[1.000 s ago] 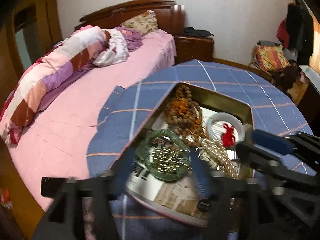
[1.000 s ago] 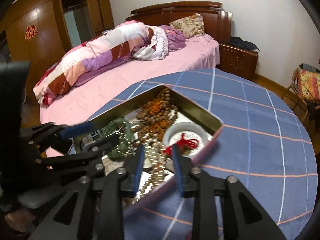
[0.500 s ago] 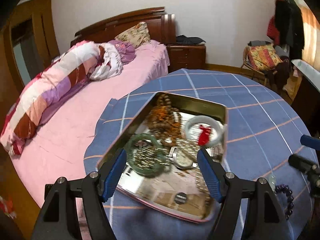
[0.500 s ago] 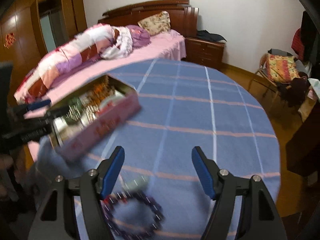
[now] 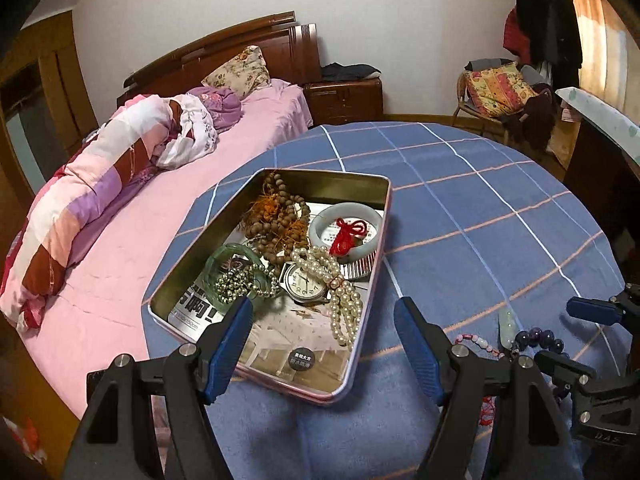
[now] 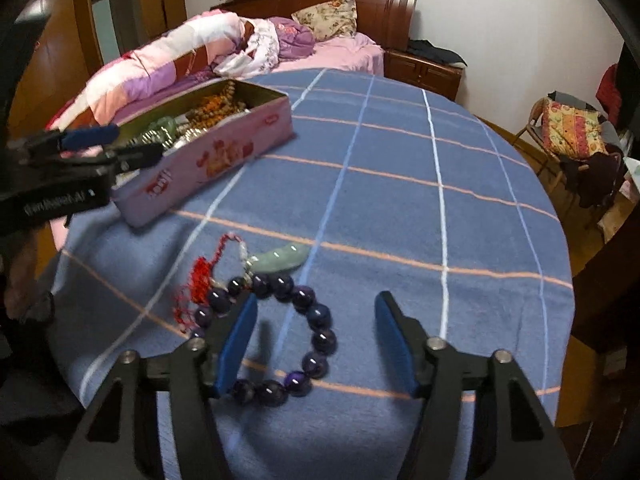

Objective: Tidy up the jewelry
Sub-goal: 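Grasp the pale jade pendant on red string with the right gripper, then grasp the purple bead bracelet with left gripper while right holds the jade pendant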

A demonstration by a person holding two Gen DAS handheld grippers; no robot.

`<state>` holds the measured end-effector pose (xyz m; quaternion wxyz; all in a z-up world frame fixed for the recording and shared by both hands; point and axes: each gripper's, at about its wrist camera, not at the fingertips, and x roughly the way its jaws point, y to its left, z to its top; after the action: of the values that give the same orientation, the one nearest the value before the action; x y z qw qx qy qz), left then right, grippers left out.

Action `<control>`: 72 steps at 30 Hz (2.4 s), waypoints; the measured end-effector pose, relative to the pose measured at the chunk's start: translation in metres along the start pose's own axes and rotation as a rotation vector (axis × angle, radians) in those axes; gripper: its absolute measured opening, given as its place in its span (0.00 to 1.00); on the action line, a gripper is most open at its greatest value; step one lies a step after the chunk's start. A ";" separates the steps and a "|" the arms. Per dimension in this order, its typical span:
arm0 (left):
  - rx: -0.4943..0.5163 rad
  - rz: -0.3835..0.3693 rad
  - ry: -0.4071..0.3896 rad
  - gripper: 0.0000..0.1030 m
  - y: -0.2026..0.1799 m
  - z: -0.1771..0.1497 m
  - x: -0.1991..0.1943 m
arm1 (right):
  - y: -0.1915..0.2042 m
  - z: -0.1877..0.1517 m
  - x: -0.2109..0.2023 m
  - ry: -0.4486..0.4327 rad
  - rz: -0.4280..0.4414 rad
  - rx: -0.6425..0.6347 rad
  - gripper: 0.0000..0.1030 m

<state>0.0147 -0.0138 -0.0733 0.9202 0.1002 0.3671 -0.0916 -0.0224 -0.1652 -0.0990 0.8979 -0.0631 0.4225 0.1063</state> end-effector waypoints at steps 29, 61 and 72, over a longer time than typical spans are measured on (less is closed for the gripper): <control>-0.003 -0.060 -0.014 0.71 -0.004 0.005 -0.003 | 0.004 0.045 -0.032 -0.215 0.060 0.090 0.11; 0.069 -0.174 0.013 0.71 -0.050 0.021 0.009 | -0.061 0.058 -0.079 -0.372 -0.069 0.215 0.11; 0.131 -0.196 0.054 0.71 -0.073 0.013 0.019 | -0.067 0.031 -0.046 -0.260 -0.059 0.221 0.11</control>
<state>0.0193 -0.0890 -0.0863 0.8882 0.1263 0.3928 -0.2021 -0.0110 -0.2300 -0.0421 0.9491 0.0379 0.3100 0.0402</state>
